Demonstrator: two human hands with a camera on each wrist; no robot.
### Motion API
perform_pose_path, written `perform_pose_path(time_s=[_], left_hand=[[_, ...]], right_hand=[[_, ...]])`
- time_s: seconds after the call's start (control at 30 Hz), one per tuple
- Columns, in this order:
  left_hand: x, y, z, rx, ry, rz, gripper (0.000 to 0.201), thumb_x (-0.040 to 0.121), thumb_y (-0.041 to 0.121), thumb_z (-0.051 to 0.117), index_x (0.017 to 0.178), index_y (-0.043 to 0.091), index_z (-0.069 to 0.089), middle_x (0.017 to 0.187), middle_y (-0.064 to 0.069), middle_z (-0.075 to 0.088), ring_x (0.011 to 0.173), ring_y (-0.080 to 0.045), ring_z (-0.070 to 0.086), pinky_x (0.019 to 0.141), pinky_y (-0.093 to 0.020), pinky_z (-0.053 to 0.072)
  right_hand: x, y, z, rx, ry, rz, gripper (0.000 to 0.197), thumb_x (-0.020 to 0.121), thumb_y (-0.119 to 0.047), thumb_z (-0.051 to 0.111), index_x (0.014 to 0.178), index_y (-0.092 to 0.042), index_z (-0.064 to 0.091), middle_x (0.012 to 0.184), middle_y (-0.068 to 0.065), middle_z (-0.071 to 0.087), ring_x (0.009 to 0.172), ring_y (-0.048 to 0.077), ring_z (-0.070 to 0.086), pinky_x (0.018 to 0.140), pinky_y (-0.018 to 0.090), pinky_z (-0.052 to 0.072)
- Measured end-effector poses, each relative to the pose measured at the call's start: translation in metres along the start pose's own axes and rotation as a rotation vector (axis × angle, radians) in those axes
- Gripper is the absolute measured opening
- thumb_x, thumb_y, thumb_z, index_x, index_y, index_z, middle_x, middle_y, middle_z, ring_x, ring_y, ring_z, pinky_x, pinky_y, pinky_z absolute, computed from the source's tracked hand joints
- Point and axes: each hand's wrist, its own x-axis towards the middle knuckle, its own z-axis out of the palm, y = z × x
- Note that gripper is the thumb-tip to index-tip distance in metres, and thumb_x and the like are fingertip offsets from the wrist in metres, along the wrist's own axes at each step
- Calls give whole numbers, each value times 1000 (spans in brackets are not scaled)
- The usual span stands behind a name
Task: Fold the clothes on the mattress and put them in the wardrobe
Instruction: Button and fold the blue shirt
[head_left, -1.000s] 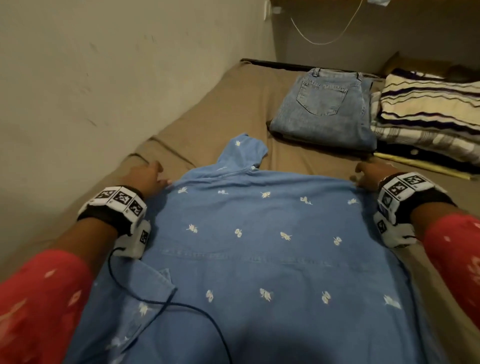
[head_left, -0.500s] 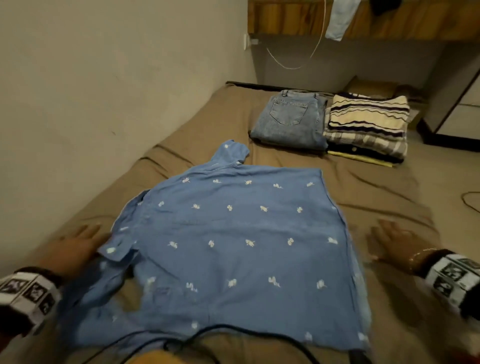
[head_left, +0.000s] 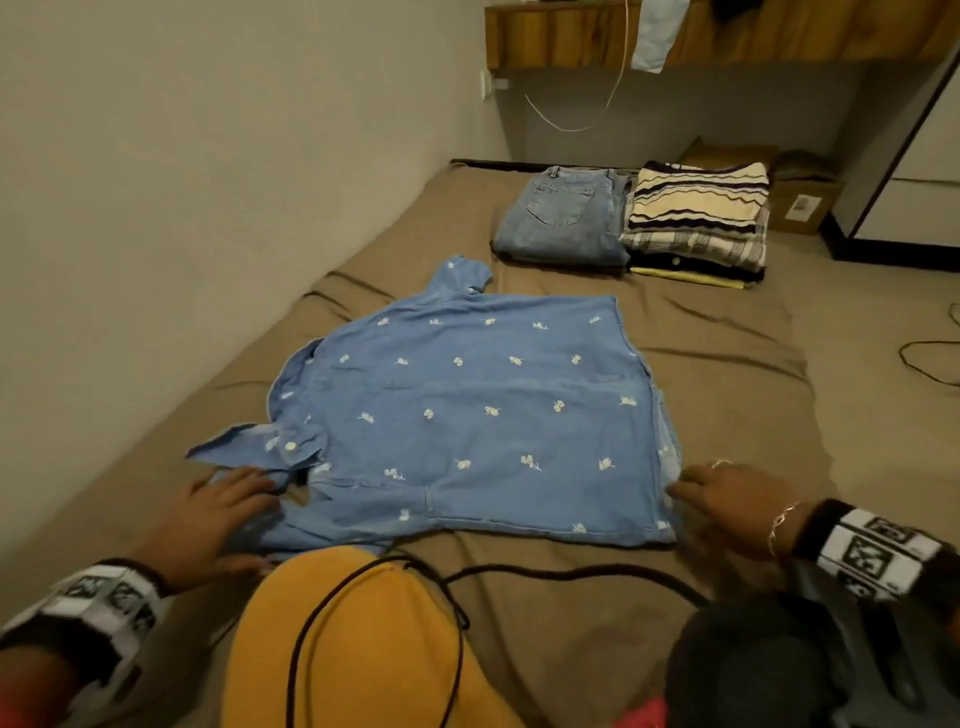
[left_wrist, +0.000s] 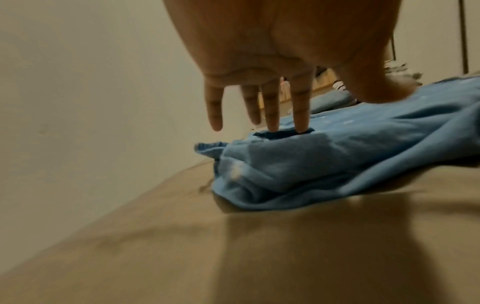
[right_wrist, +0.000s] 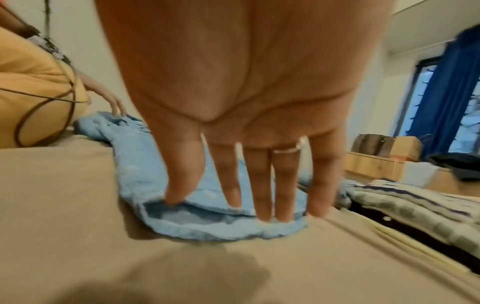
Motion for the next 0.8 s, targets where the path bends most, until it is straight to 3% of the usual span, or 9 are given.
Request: perform_pose_path(time_s=[0.13,0.2,0.3,0.37,0.47,0.53,0.63,0.73,0.8], left_hand=[[-1,23,-5,39,-298,-48,67,41,46,85,92,28,45,82,-2,69,79,-19,63,53,-41,52],[-7,25,-9,22,-203,-148,72,40,21,90,100,23,50,68,-5,69,56,-22,65,49,-31,51],[-34,35,-27,60,-25,-132,68,34,4,82,95,17,55,42,-8,55,25,-21,46,27,-18,20],[-64,42,-14,111,17,-79,57,38,11,78,89,19,54,37,-5,49,21,-17,41,25,-18,21],[-98,52,13,73,-173,-86,43,34,31,89,71,25,67,53,0,55,39,-13,51,29,-23,37],[-93,51,17,69,-147,-167,27,53,37,76,74,22,68,82,-4,54,65,-22,53,41,-30,46],[-67,36,9,-92,-50,-406,53,39,18,91,86,11,67,98,-21,61,65,-38,62,47,-41,51],[-43,19,-17,-550,174,-657,42,73,-2,72,113,-5,59,117,-31,57,99,-45,60,81,-46,46],[-18,6,-37,-718,310,-716,23,80,5,57,102,-3,60,105,-29,62,94,-35,60,77,-39,41]], right_hand=[[19,-30,19,-11,133,-159,50,86,-51,51,130,-29,41,130,-1,45,112,18,51,91,30,45],[25,-27,15,-60,221,-137,49,70,-54,70,109,-31,51,103,-3,62,87,15,62,73,31,52],[26,-14,13,-120,244,-196,33,78,-44,65,105,-28,56,93,0,67,84,16,65,74,26,51],[19,-2,19,-23,256,-263,36,53,-48,70,83,-34,55,59,-7,62,50,10,61,47,18,47],[31,1,42,-20,233,-237,42,33,-49,77,70,-39,60,46,-7,56,39,6,54,37,18,44],[37,0,44,1,252,-250,40,27,-48,84,59,-36,64,44,-5,54,38,9,54,37,20,43],[41,9,42,90,296,-252,25,43,-47,78,62,-37,65,58,-13,57,49,4,57,44,17,45],[43,38,51,269,363,-249,15,65,-52,66,74,-40,62,78,-20,57,67,-4,55,58,7,43],[39,49,46,585,323,-203,22,72,-58,62,87,-42,62,87,-22,61,78,-5,57,64,8,45]])
